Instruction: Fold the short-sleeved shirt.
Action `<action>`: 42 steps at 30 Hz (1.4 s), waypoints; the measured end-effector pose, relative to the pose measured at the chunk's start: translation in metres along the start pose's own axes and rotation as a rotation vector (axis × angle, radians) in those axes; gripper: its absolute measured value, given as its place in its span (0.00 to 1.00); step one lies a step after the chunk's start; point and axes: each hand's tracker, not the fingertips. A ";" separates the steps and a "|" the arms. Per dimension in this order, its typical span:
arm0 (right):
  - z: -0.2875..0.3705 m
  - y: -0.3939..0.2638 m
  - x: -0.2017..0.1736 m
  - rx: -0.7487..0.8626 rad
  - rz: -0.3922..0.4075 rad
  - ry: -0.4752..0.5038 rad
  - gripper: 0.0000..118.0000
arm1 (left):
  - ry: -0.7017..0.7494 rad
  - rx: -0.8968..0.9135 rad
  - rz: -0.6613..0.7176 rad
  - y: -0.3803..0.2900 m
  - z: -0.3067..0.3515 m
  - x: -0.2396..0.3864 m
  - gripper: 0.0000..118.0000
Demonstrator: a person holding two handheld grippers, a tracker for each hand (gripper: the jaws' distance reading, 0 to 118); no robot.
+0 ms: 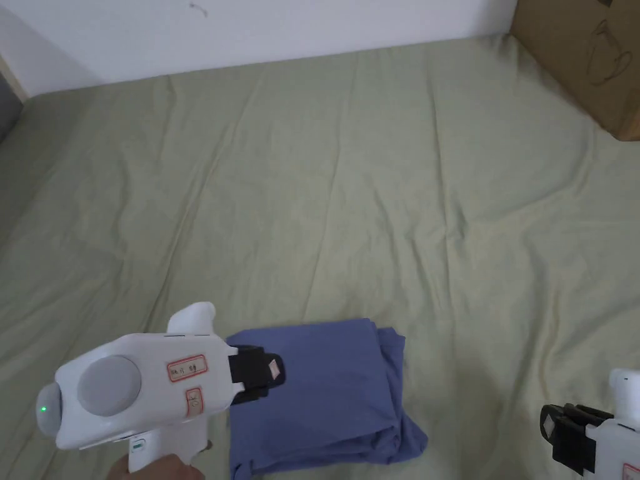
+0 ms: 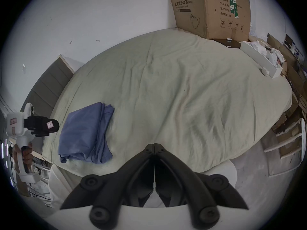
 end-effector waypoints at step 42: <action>-0.118 0.033 -0.174 -0.226 0.334 0.224 0.00 | -0.223 -0.008 0.301 -0.045 0.028 -0.120 0.68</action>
